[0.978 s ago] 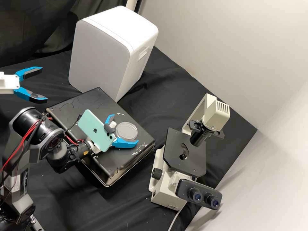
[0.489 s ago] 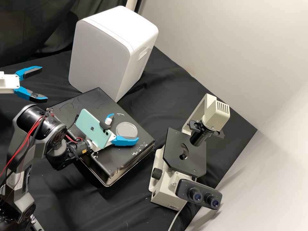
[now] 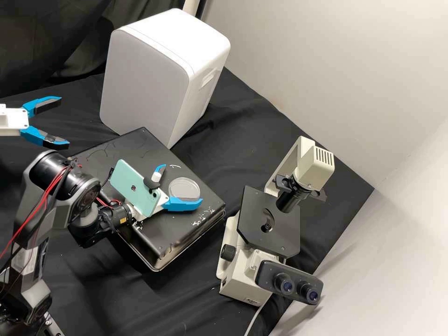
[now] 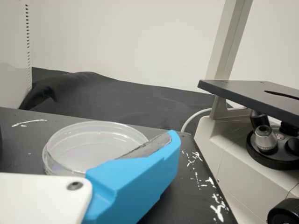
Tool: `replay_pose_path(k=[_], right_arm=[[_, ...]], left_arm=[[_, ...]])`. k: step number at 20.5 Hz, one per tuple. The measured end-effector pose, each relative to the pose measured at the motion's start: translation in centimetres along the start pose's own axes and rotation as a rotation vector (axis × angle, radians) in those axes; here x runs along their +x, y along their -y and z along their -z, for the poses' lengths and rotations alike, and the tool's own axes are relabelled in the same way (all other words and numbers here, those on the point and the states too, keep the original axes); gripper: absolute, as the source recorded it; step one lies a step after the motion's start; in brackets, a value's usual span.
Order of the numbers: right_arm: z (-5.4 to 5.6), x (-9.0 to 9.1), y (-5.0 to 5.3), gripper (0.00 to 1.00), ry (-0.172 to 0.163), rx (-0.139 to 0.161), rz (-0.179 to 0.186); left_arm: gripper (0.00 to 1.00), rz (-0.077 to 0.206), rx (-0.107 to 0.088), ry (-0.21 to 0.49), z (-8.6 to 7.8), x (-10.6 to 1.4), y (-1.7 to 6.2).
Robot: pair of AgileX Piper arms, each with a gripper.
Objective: Place the petri dish on the microscope
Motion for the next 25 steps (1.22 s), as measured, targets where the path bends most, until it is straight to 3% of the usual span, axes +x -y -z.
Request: replay_pose_path(k=[10,14,19,20,25], right_arm=[[-0.8,1.5,-1.1,1.0,0.031,0.01,-0.059],[-1.3,1.9,-1.1,1.0,0.038,0.01,-0.057],[-1.5,2.1,-1.3,1.0,0.032,0.04,-0.058],[-1.5,2.1,-1.3,0.0,0.033,0.049,-0.057],[-1.5,2.1,-1.3,0.0,0.014,0.081,-0.045]], left_arm=[[1.0,0.0,0.0,0.0,0.0,0.0,0.0],[1.0,0.0,0.0,0.002,0.0,0.0,0.01],[1.0,0.002,0.0,0.007,-0.1,0.0,0.03],[1.0,0.002,-0.001,0.006,-0.1,0.0,0.03],[1.0,0.002,-0.001,0.006,-0.1,0.0,0.03]])
